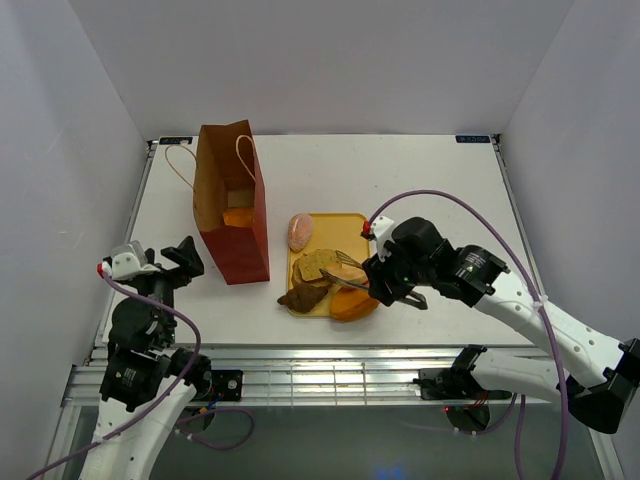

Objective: Place the fake bread into the paper bag

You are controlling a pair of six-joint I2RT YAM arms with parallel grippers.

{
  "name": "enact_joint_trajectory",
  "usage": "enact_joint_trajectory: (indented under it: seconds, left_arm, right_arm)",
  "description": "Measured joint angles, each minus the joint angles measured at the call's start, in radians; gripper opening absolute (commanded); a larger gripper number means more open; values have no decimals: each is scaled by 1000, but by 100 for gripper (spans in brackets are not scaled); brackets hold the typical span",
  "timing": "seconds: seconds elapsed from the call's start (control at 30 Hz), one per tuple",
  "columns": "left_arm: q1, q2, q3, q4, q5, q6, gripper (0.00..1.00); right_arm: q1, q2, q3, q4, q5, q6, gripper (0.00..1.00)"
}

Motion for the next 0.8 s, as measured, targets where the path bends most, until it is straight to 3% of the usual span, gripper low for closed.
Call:
enact_joint_trajectory:
  seconds: [0.57,0.67,0.73,0.8]
  left_arm:
    - [0,61,0,3,84,8,98]
    - [0,61,0,4,90,8,98]
    - [0,61,0,5,93,8,98]
    - [0,61,0,6,96,8,98]
  right_arm:
    - [40,96,31,-76,85,-80,57]
    - [48,116,34,-74,101,-85,51]
    - [50,129,37,-73,113,-86,37]
    - [52,136,38,-72,122,-90,32]
